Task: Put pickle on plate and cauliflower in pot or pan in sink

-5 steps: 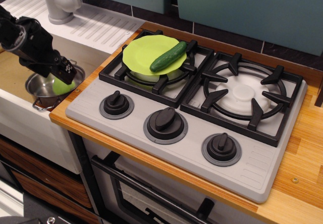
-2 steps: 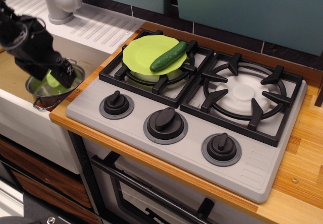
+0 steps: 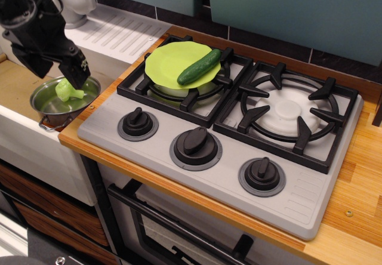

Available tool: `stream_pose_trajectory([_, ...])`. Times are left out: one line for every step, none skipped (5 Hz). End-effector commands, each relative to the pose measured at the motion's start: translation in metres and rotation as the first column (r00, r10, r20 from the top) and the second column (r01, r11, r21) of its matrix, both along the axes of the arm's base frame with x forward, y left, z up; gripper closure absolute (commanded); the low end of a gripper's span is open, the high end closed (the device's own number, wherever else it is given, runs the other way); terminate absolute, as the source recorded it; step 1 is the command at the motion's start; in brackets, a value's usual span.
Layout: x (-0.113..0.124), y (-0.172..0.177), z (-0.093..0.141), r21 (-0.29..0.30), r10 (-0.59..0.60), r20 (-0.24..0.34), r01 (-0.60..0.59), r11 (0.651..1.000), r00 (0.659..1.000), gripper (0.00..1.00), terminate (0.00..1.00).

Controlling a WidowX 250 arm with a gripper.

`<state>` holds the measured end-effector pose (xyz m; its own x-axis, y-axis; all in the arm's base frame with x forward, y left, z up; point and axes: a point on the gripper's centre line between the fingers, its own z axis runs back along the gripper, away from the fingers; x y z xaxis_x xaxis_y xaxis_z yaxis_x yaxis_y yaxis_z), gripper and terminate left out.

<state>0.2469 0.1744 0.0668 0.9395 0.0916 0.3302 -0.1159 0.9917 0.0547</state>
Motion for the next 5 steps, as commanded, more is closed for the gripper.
stream_pose_trajectory([0.0,-0.015,0.053,0.06,0.025,-0.026,-0.023,0.998,0.999,0.0,0.0])
stream_pose_trajectory([-0.003,-0.021,0.073,0.031,0.018,-0.081,-0.016,0.999,0.997,0.0,0.0])
stream_pose_trajectory([-0.001,-0.033,0.097,-0.082,0.076,-0.199,-0.094,0.992,0.977,0.0,0.0])
stream_pose_trajectory([-0.001,-0.033,0.097,-0.082,0.076,-0.199,-0.094,0.992,0.977,0.0,0.0])
stream_pose_trajectory([-0.001,-0.033,0.097,-0.082,0.076,-0.199,-0.094,0.992,0.977,0.0,1.0])
